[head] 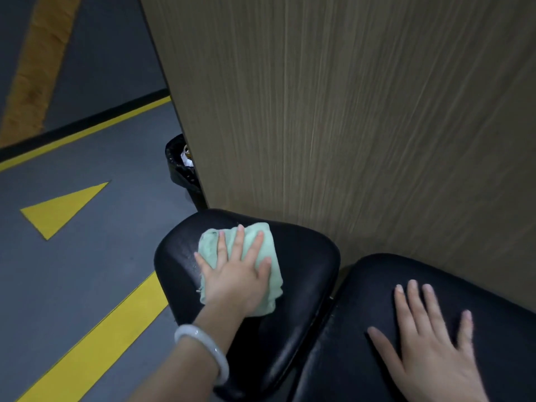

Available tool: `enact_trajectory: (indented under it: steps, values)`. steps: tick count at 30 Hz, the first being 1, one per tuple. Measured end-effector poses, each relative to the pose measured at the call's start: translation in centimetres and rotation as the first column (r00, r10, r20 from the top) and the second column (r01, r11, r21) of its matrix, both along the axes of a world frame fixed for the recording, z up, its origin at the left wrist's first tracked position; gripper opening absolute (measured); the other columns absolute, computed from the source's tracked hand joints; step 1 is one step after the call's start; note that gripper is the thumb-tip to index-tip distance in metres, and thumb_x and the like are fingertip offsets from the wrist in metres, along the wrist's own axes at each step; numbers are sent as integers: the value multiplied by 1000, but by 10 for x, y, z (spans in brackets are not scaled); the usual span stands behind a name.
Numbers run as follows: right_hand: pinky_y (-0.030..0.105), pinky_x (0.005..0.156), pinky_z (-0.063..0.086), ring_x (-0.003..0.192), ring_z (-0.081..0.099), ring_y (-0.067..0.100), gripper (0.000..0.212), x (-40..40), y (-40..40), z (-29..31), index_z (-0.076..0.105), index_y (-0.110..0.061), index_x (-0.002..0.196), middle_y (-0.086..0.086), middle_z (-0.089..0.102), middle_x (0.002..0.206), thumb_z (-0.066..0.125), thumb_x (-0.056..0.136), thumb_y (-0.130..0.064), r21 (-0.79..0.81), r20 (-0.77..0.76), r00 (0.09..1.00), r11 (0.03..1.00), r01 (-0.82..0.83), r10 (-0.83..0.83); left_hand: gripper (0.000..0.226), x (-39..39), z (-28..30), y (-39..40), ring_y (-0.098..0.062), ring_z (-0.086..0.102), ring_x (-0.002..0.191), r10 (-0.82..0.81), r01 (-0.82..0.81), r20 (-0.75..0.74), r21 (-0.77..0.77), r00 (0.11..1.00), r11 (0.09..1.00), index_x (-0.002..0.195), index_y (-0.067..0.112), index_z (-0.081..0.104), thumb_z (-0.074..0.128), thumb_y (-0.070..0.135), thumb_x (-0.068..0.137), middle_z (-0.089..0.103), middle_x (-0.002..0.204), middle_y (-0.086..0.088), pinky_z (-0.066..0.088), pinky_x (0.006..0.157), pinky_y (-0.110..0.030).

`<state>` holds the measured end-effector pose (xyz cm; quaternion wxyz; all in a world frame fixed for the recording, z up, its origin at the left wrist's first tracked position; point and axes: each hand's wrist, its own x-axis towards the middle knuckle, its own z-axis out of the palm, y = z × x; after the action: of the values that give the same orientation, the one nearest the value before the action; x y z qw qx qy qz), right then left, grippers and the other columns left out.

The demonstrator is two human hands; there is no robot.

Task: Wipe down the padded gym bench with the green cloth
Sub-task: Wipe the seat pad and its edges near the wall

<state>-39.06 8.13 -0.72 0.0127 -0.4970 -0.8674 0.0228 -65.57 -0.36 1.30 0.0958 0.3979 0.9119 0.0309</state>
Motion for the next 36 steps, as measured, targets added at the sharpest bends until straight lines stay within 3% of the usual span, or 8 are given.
enact_trajectory:
  steps: [3, 6, 12, 17, 19, 23, 31, 36]
  values:
    - [43, 111, 7, 146, 7, 11, 83, -37, -9, -5, 56, -4, 129, 11, 52, 139, 12, 95, -64, 94, -160, 976, 986, -135, 148, 53, -36, 0, 15, -21, -25, 143, 16, -16, 20, -26, 1000, 1000, 148, 48, -8, 9, 54, 98, -23, 157, 12, -11, 109, -65]
    - [38, 110, 14, 144, 15, 14, 73, -96, -25, -14, 53, -6, 133, 8, 49, 142, 9, 99, -55, 129, -289, 911, 955, -267, 294, 53, -50, 2, 18, -19, -23, 143, 1, -1, 30, -10, 1000, 1000, 148, 48, -7, 10, 54, 98, -20, 157, 13, -10, 111, -63]
    - [40, 106, 21, 138, 28, 18, 60, -141, -33, -21, 49, -6, 136, 8, 45, 145, 16, 100, -39, 135, -293, 918, 963, -235, 266, 63, -27, -16, -58, -11, -28, 141, -77, 82, -46, 94, 996, 992, 140, 59, -10, -6, 65, 78, -27, 151, 22, -10, 113, -54]
    - [37, 109, 17, 140, 24, 16, 57, -142, -35, -24, 42, -3, 140, 10, 41, 148, 28, 95, -35, 151, -312, 929, 976, -158, 199, 57, 0, -25, -86, -29, 22, 139, -169, 171, -47, 38, 984, 985, 146, 43, 29, 30, 55, 90, 35, 152, 4, 9, 106, -53]
    - [37, 110, 15, 139, 25, 17, 58, -144, -35, -26, 43, -1, 139, 12, 41, 147, 28, 94, -35, 161, -319, 928, 976, -147, 192, 55, -10, -18, -71, -29, 17, 141, -178, 181, -81, 34, 981, 983, 146, 46, 26, 17, 60, 93, 29, 155, 5, 11, 109, -59]
    - [37, 111, 15, 138, 28, 20, 65, -146, -34, -30, 44, -1, 138, 14, 43, 145, 9, 101, -41, 184, -331, 920, 971, -153, 208, 56, -56, -13, -36, -19, -23, 143, -59, 63, -49, 69, 997, 996, 143, 57, -7, 5, 63, 88, -17, 157, 18, -12, 110, -60]
    - [38, 112, 13, 147, 2, 11, 64, -152, -26, -40, 34, -7, 141, 14, 46, 143, 6, 99, -47, 235, -388, 885, 956, -176, 259, 52, -120, -4, 7, -24, -10, 146, 140, -138, 58, -36, 988, 990, 146, 54, -4, 13, 57, 96, -11, 159, 14, 3, 112, -60]
    - [39, 113, 13, 147, 5, 15, 63, -153, -25, -34, 26, -11, 148, 11, 41, 146, 7, 100, -48, 227, -388, 883, 956, -186, 264, 52, -95, -1, 2, -21, -21, 144, 8, -7, 52, -20, 999, 1000, 146, 52, -8, 11, 54, 97, -18, 158, 14, -8, 113, -59]
